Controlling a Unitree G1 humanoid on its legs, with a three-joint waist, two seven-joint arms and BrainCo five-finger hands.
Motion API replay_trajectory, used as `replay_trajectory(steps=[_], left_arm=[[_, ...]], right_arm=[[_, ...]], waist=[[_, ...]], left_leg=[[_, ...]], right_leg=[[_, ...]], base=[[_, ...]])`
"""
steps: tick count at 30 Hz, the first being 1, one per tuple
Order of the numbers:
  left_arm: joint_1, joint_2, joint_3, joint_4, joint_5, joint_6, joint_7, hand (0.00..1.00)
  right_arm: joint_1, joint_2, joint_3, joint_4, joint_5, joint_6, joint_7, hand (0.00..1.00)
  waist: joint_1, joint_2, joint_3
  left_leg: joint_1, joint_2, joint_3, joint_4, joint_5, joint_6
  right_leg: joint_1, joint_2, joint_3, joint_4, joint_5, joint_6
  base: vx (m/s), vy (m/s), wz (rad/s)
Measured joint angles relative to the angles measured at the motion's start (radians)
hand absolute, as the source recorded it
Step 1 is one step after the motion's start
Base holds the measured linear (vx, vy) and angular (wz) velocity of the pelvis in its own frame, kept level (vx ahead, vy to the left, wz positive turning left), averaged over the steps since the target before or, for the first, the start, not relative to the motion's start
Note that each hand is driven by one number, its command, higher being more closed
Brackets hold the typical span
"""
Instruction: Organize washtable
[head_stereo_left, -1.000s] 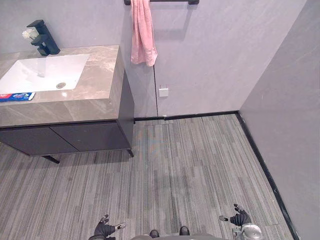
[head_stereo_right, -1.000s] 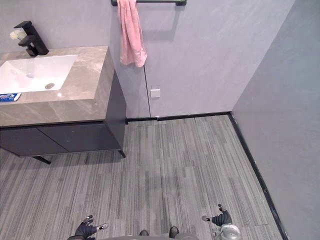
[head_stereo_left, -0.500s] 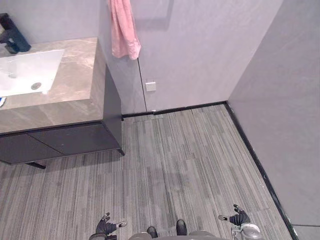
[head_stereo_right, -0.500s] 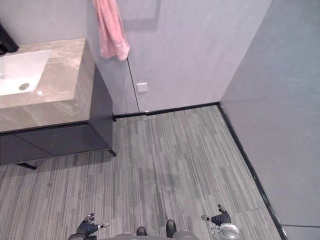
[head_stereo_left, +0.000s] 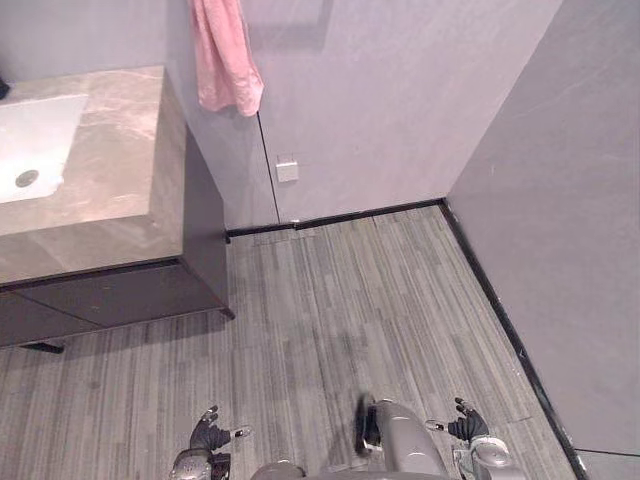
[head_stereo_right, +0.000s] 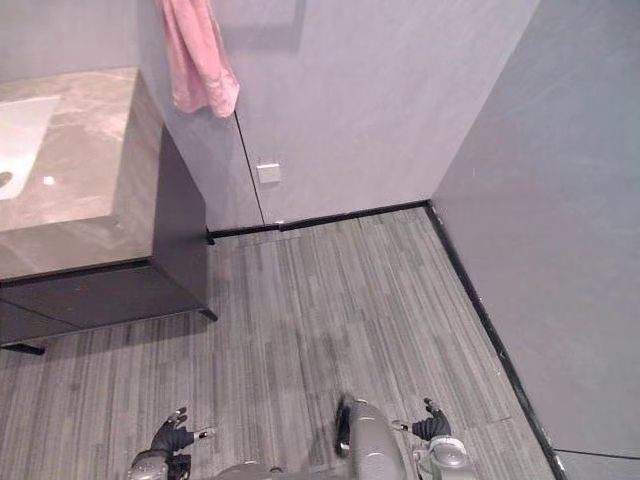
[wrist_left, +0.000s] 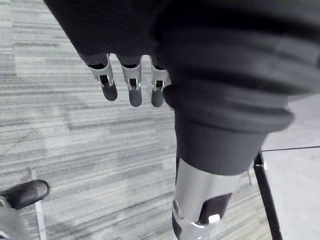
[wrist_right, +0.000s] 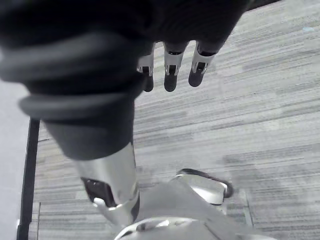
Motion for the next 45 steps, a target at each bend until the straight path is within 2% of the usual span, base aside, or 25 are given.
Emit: replay_trajectory(steps=[1,2,5,6,10,13,14,15,18,21,22,23,25,27,28,30,31,32,33,34,36,38,40,42,45], left_arm=[[-0.003,-0.009,0.002,0.0,0.0,0.0,0.001,0.0],[-0.002,-0.028,0.005,-0.007,-0.001,0.0,0.0,0.0],[0.02,-0.057,0.008,-0.018,-0.014,0.002,0.0,0.0],[0.026,-0.062,0.008,-0.035,-0.015,0.001,0.0,0.0],[0.022,-0.062,0.011,-0.064,-0.015,-0.001,0.002,0.0],[0.017,-0.058,0.005,-0.064,-0.015,-0.001,0.001,0.0],[0.02,-0.056,0.002,-0.064,-0.016,-0.003,0.001,0.0],[0.027,-0.044,0.002,-0.059,-0.017,-0.002,0.003,0.0],[0.008,-0.02,0.004,-0.057,-0.017,-0.002,0.003,0.0],[0.002,-0.021,0.005,-0.054,-0.017,-0.001,0.002,0.0],[0.006,-0.017,0.004,-0.057,-0.017,-0.001,0.002,0.0],[0.006,-0.007,0.002,-0.057,-0.017,-0.001,0.003,0.0],[0.005,0.008,0.002,-0.057,-0.021,0.0,0.004,0.0],[0.008,0.015,0.002,-0.059,-0.036,-0.001,0.005,0.0],[0.006,0.017,0.003,-0.059,-0.036,-0.001,0.005,0.0],[0.002,0.013,0.003,-0.059,-0.036,-0.001,0.004,0.0],[0.0,0.009,0.003,-0.058,-0.036,-0.001,0.004,0.0],[0.004,0.011,0.003,-0.054,-0.036,-0.003,0.002,0.0],[-0.001,0.004,0.005,-0.043,-0.036,-0.002,0.002,0.0],[-0.003,-0.016,0.005,-0.035,-0.035,-0.001,0.0,0.0],[-0.006,-0.038,0.011,-0.035,-0.036,-0.002,0.001,0.0],[-0.021,-0.061,0.019,-0.043,-0.036,-0.002,0.001,0.0],[-0.021,-0.088,0.04,-0.059,-0.036,-0.002,0.001,0.0],[-0.016,-0.102,0.041,-0.064,-0.037,-0.002,0.002,0.0],[-0.014,-0.102,0.04,-0.065,-0.036,-0.001,0.003,0.0]], right_arm=[[-0.003,-0.002,0.0,-0.006,0.0,-0.002,0.0,0.0],[0.0,-0.004,0.0,-0.006,0.001,-0.003,-0.001,0.0],[0.018,-0.002,0.0,-0.015,0.009,-0.008,-0.005,0.0],[0.017,-0.003,-0.001,-0.024,0.009,-0.009,-0.007,0.0],[0.005,0.004,-0.014,-0.035,0.011,-0.012,-0.007,0.0],[0.008,-0.001,-0.045,-0.031,0.011,-0.011,-0.009,0.0],[0.012,-0.02,-0.042,-0.027,0.011,-0.011,-0.01,0.0],[0.004,-0.014,-0.039,-0.018,0.011,-0.009,-0.01,0.0],[0.002,-0.001,-0.04,-0.019,0.009,-0.009,-0.009,0.0],[-0.015,0.0,-0.038,-0.019,0.004,-0.007,-0.007,0.0],[-0.018,0.002,-0.03,-0.019,-0.002,-0.007,-0.005,0.0],[-0.02,0.006,-0.012,-0.019,-0.005,-0.007,-0.004,0.0],[-0.028,0.015,0.009,-0.019,-0.013,-0.006,-0.001,0.0],[-0.037,0.016,0.033,-0.019,-0.014,-0.007,-0.001,0.0],[-0.04,0.016,0.039,-0.021,-0.014,-0.01,-0.001,0.0],[-0.034,0.015,0.039,-0.02,-0.014,-0.011,-0.001,0.0],[-0.029,0.015,0.039,-0.019,-0.014,-0.011,-0.001,0.0],[-0.005,0.018,0.04,-0.02,-0.014,-0.01,-0.001,0.0],[0.012,0.013,0.038,-0.015,-0.014,-0.011,-0.001,0.0],[0.012,-0.004,0.036,-0.007,-0.014,-0.005,-0.002,0.0],[0.01,-0.001,0.018,-0.012,-0.013,-0.007,-0.002,0.0],[0.033,0.018,-0.005,-0.012,-0.012,-0.006,-0.004,0.0],[0.059,0.026,-0.005,-0.029,-0.011,-0.006,-0.006,0.0],[0.061,0.037,-0.015,-0.047,-0.001,-0.008,-0.01,0.0],[0.058,0.043,-0.034,-0.06,0.01,-0.016,-0.011,0.0]], waist=[[0.0,0.008,-0.001],[0.002,0.02,0.006],[0.012,0.012,0.013],[0.021,0.006,0.017],[0.059,0.009,0.019],[0.058,0.001,0.025],[0.063,0.026,0.015],[0.065,0.024,0.01],[0.061,-0.031,0.006],[0.085,-0.039,0.005],[0.08,-0.039,0.005],[0.079,-0.039,0.005],[0.078,-0.041,0.006],[0.062,-0.033,0.009],[0.054,-0.026,0.011],[0.051,-0.016,0.014],[0.037,-0.014,0.015],[0.025,-0.041,0.003],[0.02,-0.043,0.002],[0.031,-0.008,-0.003],[0.022,0.01,-0.009],[0.02,0.011,-0.008],[0.033,0.007,-0.006],[0.035,0.004,-0.008],[0.045,0.007,-0.013]], left_leg=[[-0.047,0.019,-0.017,0.095,0.012,-0.018],[-0.148,0.062,-0.065,0.35,0.055,-0.038],[-0.27,0.138,-0.055,0.722,0.045,-0.025],[-0.305,0.153,-0.036,0.765,0.035,-0.006],[-0.469,0.133,-0.012,0.66,0.008,0.028],[-0.511,0.032,-0.011,0.297,0.045,0.028],[-0.505,0.003,-0.047,0.128,0.196,0.052],[-0.497,-0.021,-0.057,0.13,0.237,0.112],[-0.531,-0.078,-0.046,0.205,0.144,0.15],[-0.476,-0.095,-0.015,0.255,0.06,0.182],[-0.421,-0.101,-0.004,0.243,0.031,0.194],[-0.367,-0.108,-0.006,0.23,0.006,0.199],[-0.275,-0.115,-0.007,0.183,-0.002,0.202],[-0.19,-0.107,-0.019,0.122,-0.002,0.201],[-0.146,-0.093,-0.024,0.094,-0.002,0.201],[-0.104,-0.067,-0.043,0.076,-0.002,0.201],[-0.083,-0.051,-0.07,0.068,-0.002,0.2],[-0.073,-0.07,-0.099,0.066,-0.008,0.15],[-0.059,-0.068,-0.125,0.067,-0.019,0.128],[-0.048,-0.034,-0.144,0.067,-0.021,0.112],[-0.051,-0.002,-0.178,0.083,0.024,0.04],[-0.089,0.023,-0.198,0.213,0.065,-0.026],[-0.158,0.063,-0.179,0.412,0.082,-0.056],[-0.237,0.105,-0.094,0.504,0.049,0.001],[-0.283,0.096,-0.063,0.387,0.033,0.028]], right_leg=[[0.018,0.008,-0.01,-0.022,-0.01,-0.013],[0.099,0.024,-0.023,-0.092,-0.014,-0.019],[0.312,0.046,-0.027,-0.222,-0.017,-0.024],[0.352,0.048,-0.017,-0.248,-0.022,-0.031],[0.437,0.034,0.017,-0.314,-0.043,-0.011],[0.5,-0.028,0.015,-0.332,-0.083,0.052],[0.51,-0.03,0.028,-0.336,-0.113,0.09],[0.52,-0.042,0.042,-0.335,-0.127,0.108],[0.512,-0.106,0.066,-0.303,-0.152,0.123],[0.431,-0.144,0.17,-0.036,-0.14,0.144],[0.373,-0.158,0.214,0.149,-0.091,0.221],[0.313,-0.158,0.232,0.313,-0.078,0.254],[0.229,-0.154,0.223,0.466,-0.112,0.205],[0.156,-0.125,0.169,0.475,-0.14,0.155],[0.112,-0.091,0.146,0.417,-0.159,0.121],[0.052,-0.033,0.144,0.256,-0.161,0.104],[0.035,0.001,0.159,0.091,-0.129,0.095],[0.049,0.016,0.189,-0.108,0.048,0.082],[0.052,0.017,0.195,-0.091,0.105,0.045],[0.05,0.04,0.181,-0.063,0.095,0.03],[0.088,0.051,0.14,-0.087,0.047,0.009],[0.169,0.05,0.092,-0.13,0.026,-0.007],[0.263,0.049,0.071,-0.196,0.02,-0.015],[0.339,0.046,0.051,-0.255,0.02,-0.016],[0.36,0.035,0.054,-0.274,0.02,-0.013]], base=[[0.47,-0.28,0.18],[0.47,-0.264,0.2],[0.52,-0.189,0.13],[0.28,-0.061,-0.07],[0.3,0.067,-0.25],[0.28,0.188,0.0],[0.41,0.337,-0.22],[0.36,0.293,-0.18],[0.38,0.216,0.1],[0.41,0.236,-0.22],[0.43,0.17,-0.04],[0.54,0.159,0.0],[0.46,0.066,0.04],[0.44,-0.013,0.11],[0.49,-0.079,0.17],[0.48,-0.141,0.29],[0.42,-0.165,0.69],[0.51,-0.216,0.82],[0.35,-0.135,0.5],[0.43,-0.189,0.15],[0.43,-0.235,0.34],[0.36,-0.228,0.7],[0.22,-0.118,0.48],[0.17,-0.046,0.31],[0.09,0.051,0.0]])
